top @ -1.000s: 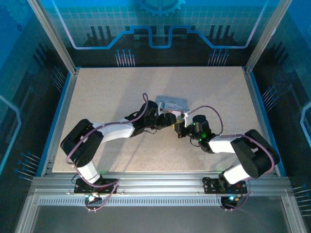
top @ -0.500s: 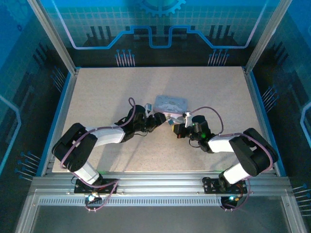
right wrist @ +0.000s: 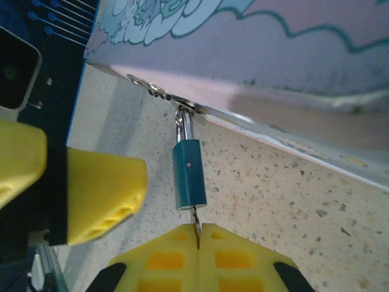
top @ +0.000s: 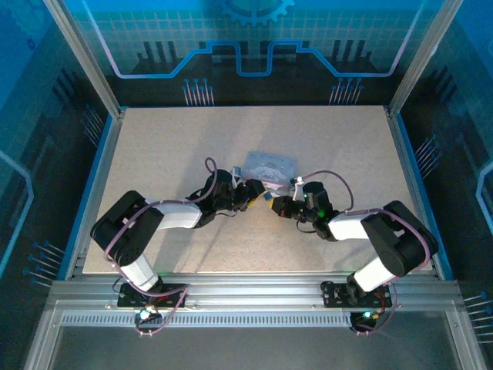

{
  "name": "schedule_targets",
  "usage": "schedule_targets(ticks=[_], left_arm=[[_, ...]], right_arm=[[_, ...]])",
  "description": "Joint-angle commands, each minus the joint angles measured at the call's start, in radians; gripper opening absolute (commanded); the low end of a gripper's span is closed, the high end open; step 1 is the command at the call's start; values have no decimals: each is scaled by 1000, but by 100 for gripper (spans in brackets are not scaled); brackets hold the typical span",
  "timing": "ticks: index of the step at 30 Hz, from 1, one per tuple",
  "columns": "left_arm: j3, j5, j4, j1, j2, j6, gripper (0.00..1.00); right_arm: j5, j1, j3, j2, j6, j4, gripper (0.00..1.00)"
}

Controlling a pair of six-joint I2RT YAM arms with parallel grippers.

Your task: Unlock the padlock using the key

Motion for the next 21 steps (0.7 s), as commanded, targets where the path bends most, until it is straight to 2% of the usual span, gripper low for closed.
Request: schedule_targets(ticks=[1,6,21], left_arm=[[-20,-13,33,-5,13,-29,61],[-21,0,56,-6,34,-49,59],[9,24,151,-23,118,-106,44]], right_arm=[[-29,-4,36,-1,56,37,0],[-35,-6,53,-6,72,-9,0],[-65,-4,69,9,156,-8,0]])
